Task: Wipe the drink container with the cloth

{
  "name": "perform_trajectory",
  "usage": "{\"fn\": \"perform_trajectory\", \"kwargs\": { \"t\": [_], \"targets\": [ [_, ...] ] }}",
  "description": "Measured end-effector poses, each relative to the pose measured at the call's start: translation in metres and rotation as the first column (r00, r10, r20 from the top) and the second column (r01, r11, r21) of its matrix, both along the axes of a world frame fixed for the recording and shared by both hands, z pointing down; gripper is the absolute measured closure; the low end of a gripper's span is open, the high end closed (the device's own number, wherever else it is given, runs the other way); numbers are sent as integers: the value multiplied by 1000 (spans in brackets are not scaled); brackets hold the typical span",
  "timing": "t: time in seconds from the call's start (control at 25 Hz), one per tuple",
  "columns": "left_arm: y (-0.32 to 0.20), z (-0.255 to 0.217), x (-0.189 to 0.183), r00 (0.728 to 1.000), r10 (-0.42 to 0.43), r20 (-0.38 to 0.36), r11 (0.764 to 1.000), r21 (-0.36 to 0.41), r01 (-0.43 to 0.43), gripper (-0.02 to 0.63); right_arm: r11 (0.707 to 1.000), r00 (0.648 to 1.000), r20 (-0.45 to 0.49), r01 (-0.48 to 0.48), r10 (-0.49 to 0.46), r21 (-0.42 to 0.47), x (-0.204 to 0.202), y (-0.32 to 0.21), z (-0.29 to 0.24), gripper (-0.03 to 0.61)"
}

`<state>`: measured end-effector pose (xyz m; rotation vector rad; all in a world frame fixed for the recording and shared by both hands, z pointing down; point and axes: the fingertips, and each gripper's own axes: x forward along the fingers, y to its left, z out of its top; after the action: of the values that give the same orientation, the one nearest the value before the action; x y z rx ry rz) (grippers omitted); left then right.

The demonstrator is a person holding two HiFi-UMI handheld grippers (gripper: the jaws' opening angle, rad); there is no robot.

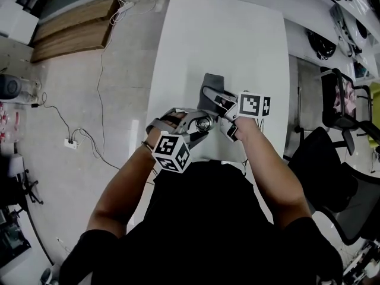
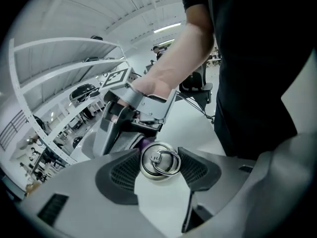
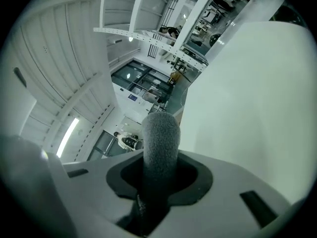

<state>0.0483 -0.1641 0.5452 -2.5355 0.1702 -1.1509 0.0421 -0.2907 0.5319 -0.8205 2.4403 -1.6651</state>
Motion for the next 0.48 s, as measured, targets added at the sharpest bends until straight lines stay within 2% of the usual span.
{"fn": "perform_trajectory", "kwargs": {
  "t": [0.24, 0.48],
  "targets": [
    [3, 0, 2, 1000, 2, 25, 1000, 25, -3, 360, 998, 997, -32, 63, -64, -17, -5, 4, 20, 480],
    [4, 0, 0, 999, 3, 32, 999, 34, -4, 360, 996, 994, -71, 85, -84, 0, -8, 5, 28, 480]
  ]
}}
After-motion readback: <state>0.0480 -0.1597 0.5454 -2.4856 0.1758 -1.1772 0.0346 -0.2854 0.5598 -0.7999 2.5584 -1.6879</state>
